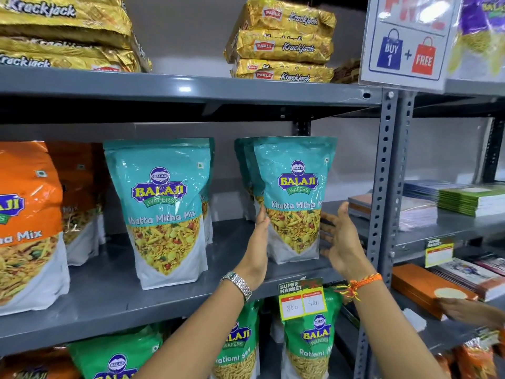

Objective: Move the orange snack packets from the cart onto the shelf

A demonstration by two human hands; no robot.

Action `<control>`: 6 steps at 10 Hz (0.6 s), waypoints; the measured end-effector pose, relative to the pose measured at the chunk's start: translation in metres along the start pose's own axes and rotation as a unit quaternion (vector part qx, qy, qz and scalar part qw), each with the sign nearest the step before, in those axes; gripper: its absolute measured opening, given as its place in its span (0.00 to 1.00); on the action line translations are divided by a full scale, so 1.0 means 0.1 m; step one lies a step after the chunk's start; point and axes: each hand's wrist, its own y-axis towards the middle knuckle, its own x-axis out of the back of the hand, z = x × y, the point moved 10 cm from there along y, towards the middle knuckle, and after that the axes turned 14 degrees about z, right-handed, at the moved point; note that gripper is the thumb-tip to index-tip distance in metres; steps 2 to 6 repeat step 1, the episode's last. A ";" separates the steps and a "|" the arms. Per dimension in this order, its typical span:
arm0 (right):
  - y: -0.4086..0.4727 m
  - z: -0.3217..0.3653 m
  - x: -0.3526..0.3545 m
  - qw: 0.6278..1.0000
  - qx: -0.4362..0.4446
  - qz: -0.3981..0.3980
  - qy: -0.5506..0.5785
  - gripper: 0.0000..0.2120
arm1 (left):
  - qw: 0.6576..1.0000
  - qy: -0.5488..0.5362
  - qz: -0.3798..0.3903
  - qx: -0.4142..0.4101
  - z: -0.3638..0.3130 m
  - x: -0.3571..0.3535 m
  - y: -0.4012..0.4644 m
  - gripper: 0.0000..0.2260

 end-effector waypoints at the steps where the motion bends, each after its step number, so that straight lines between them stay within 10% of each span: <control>1: -0.08 0.08 0.09 0.999 0.019 -0.049 -0.004 0.39 | 0.998 0.060 -0.019 0.014 -0.11 0.04 -0.19 0.23; 6: -0.08 0.08 0.09 0.999 0.019 -0.049 -0.004 0.39 | 0.998 0.060 -0.019 0.014 -0.11 0.04 -0.19 0.23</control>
